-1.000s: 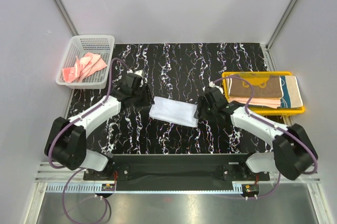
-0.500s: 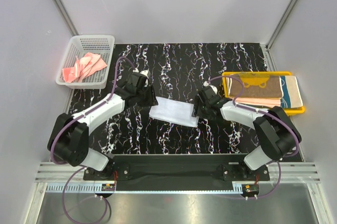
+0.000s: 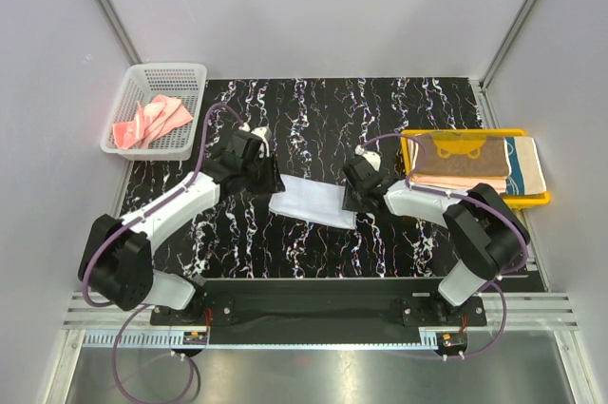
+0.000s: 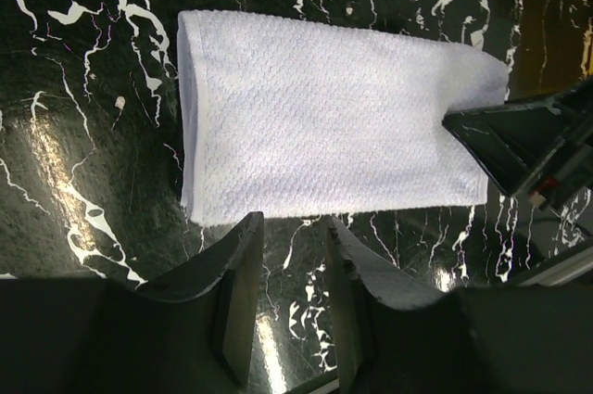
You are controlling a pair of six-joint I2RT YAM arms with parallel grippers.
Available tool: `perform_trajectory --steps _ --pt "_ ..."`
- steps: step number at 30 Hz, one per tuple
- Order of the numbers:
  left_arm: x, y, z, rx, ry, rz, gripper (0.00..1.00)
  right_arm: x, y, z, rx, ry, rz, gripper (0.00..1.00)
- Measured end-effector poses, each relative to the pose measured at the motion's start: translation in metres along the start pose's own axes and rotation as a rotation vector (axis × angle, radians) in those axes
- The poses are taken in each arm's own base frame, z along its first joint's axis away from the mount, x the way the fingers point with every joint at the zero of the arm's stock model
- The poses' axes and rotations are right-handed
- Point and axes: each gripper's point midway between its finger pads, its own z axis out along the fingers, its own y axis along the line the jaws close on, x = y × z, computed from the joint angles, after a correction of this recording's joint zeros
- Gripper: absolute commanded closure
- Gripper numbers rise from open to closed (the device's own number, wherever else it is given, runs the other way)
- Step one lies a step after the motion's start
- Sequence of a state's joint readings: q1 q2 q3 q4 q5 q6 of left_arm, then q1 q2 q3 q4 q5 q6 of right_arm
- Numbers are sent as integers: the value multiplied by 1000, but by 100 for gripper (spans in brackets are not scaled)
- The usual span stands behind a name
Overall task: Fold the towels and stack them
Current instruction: Neatly place the folded towel into the bin
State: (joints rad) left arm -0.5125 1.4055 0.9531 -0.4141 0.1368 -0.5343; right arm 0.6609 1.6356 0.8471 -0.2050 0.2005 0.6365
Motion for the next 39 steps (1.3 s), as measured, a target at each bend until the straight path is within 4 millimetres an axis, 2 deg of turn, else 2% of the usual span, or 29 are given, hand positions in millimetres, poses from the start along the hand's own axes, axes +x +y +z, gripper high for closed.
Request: perform_trajectory --steps 4,7,12,15,25,35,39 --pt "-3 -6 -12 23 -10 19 64 4 -2 -1 27 4 -20 91" --pt "-9 -13 -21 44 -22 40 64 5 -4 -3 47 8 -38 99" --pt "-11 -19 -35 75 -31 79 64 7 -19 -13 129 48 -105 100" --pt "-8 -20 -42 85 -28 101 64 0 -32 -23 204 56 -175 100" --pt "4 -18 -48 98 18 152 64 -73 -45 -65 375 -44 -397 100" --pt "8 -19 -48 114 39 173 65 -154 -103 -110 498 -101 -403 100" --pt "9 -19 -47 116 45 175 65 -179 -99 -127 488 -139 -432 100"
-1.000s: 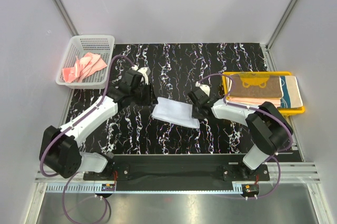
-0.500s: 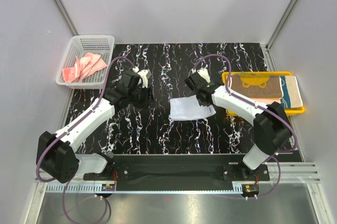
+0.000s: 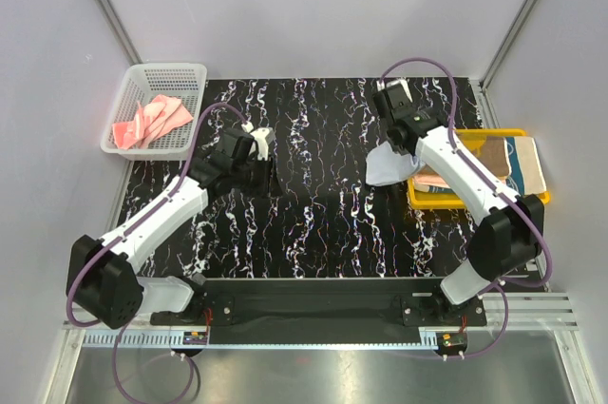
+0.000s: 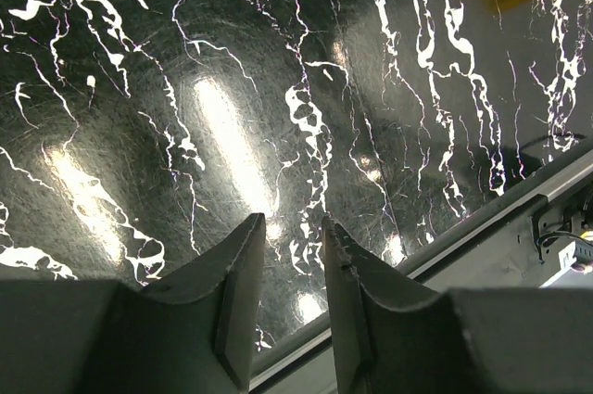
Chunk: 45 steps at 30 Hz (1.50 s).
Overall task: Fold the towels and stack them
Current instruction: Neatly place the folded towel into the bin
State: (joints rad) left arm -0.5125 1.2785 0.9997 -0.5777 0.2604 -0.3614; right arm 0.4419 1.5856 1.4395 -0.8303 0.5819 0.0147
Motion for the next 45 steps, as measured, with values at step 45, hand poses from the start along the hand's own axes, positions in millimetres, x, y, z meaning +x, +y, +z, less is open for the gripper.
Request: perform_trajectory --steps 45 --pt "6 0 6 14 34 7 66 -78 -63 -95 -56 -114 38 100"
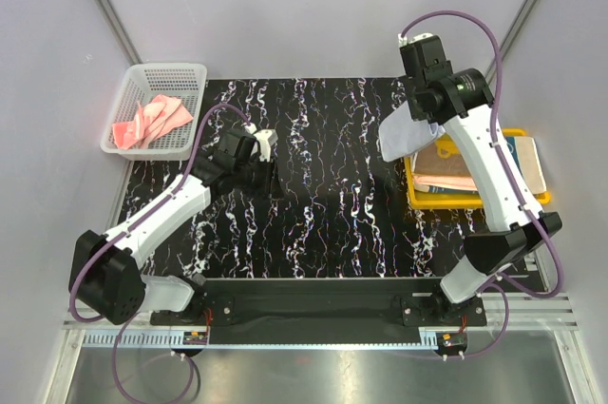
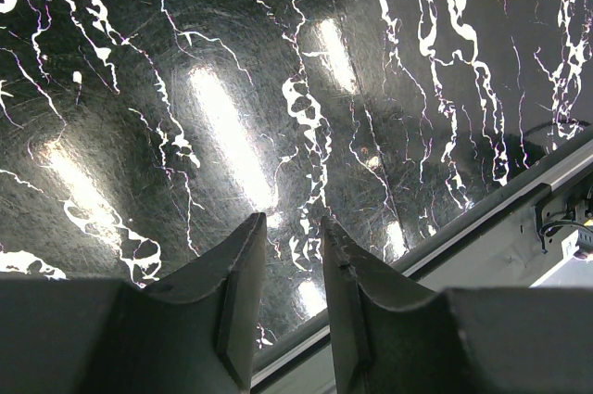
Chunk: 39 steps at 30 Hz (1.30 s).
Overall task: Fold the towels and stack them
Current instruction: Neatly place the folded towel into the bin
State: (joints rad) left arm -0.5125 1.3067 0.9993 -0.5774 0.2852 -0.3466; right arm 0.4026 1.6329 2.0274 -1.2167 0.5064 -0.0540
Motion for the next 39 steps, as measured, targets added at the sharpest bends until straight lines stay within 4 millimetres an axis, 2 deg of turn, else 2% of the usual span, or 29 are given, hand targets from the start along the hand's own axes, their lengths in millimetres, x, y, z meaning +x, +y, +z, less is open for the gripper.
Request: perform_trajectory --steps 5,10,15,18,22,26,30,33,39 --pt "0 0 1 0 2 -1 66 1 -7 -12 1 -19 21 100" --pt "1 1 2 -1 7 -2 66 2 -23 -23 16 -38 58 100" --pt "2 1 3 -1 14 -4 66 17 -42 -13 34 -3 106 100" --pt "4 2 5 -1 20 -6 66 31 -53 6 38 46 143 100" --pt "6 2 6 -1 29 -8 66 55 -69 42 46 124 204 100" --pt "9 3 8 2 40 -11 66 87 -91 96 80 235 276 100" --pt "11 3 11 5 51 -14 66 121 -107 139 115 338 323 100" --pt "11 4 12 5 56 -15 66 131 -112 156 129 366 341 100" --pt "12 4 12 4 58 -16 66 133 -119 170 146 361 365 100"
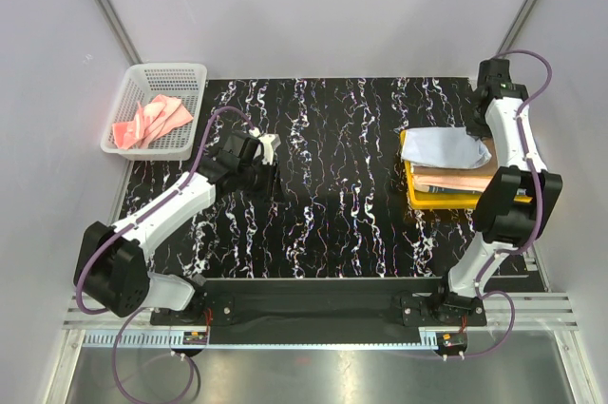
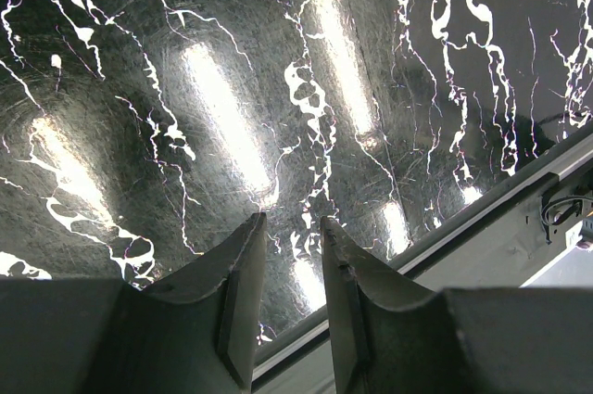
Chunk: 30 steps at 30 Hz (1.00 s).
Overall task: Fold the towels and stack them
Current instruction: Neatly place the folded towel into the bin
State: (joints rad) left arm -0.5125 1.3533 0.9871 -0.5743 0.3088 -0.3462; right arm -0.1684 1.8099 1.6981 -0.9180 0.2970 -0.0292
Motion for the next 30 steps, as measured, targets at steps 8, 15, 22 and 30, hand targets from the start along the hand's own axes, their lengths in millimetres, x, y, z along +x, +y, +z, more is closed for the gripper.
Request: perform_trajectory --steps 8,15,22,30 --pt "1 1 2 -2 6 -3 66 3 -26 11 33 15 64 83" --pt "5 3 3 -5 14 -5 66 8 -36 19 52 39 118 43" --pt "6 3 3 -7 18 -7 66 11 -39 20 54 55 173 30" --pt "6 3 3 -7 18 -6 66 15 -7 -11 -84 -9 265 33"
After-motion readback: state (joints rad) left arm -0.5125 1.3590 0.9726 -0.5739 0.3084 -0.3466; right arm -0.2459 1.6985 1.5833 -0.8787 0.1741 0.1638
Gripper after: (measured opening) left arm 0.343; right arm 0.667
